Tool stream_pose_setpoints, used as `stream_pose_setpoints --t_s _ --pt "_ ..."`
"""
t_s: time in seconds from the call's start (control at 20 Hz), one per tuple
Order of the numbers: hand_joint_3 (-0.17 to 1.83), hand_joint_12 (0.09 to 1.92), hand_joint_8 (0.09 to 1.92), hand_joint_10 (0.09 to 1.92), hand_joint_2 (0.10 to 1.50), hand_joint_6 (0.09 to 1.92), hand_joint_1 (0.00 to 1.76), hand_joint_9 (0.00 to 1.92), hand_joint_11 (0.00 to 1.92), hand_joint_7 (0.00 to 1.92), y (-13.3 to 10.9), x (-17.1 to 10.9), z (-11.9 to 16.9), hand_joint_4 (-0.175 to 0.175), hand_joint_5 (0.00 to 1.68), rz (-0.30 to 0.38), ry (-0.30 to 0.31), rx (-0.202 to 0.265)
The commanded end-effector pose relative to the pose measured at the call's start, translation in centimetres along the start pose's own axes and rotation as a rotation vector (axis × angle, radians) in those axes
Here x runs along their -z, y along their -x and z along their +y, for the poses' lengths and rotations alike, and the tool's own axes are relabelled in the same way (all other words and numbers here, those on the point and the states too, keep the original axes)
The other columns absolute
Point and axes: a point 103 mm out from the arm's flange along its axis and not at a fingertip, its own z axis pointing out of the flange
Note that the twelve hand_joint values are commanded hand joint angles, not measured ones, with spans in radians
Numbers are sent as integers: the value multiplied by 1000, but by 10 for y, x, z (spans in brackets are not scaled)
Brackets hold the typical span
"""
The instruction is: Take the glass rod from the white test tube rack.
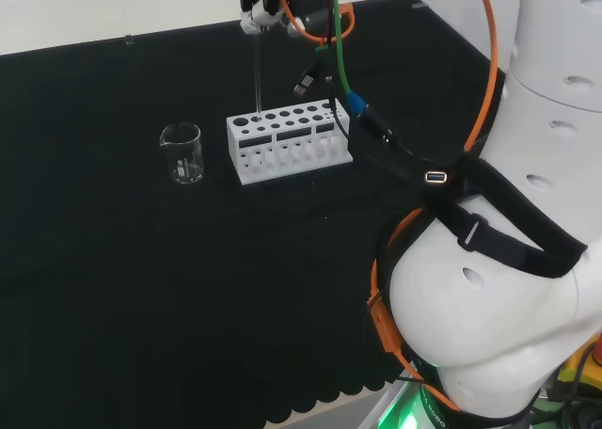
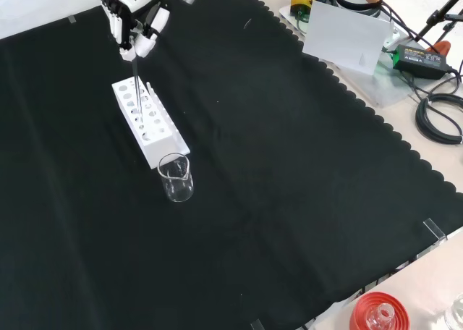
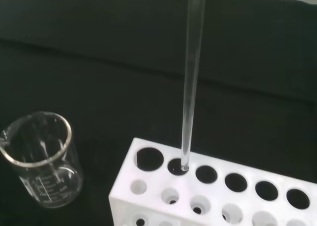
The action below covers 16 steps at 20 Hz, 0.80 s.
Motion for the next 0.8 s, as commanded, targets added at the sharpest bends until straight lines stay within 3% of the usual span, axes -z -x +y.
stream_pose_setpoints --t_s 0.05,0.4,0.8 --pt "-175 532 528 412 1054 339 1325 1772 1657 1410 -3 9 -3 -175 1282 2 13 -11" --pt "-175 533 529 405 1053 327 1325 1779 1662 1410 -6 18 -9 -175 1287 -11 21 -18" --pt "-175 533 527 398 1053 318 1325 1785 1665 1412 -14 21 -16 -175 1290 0 40 4"
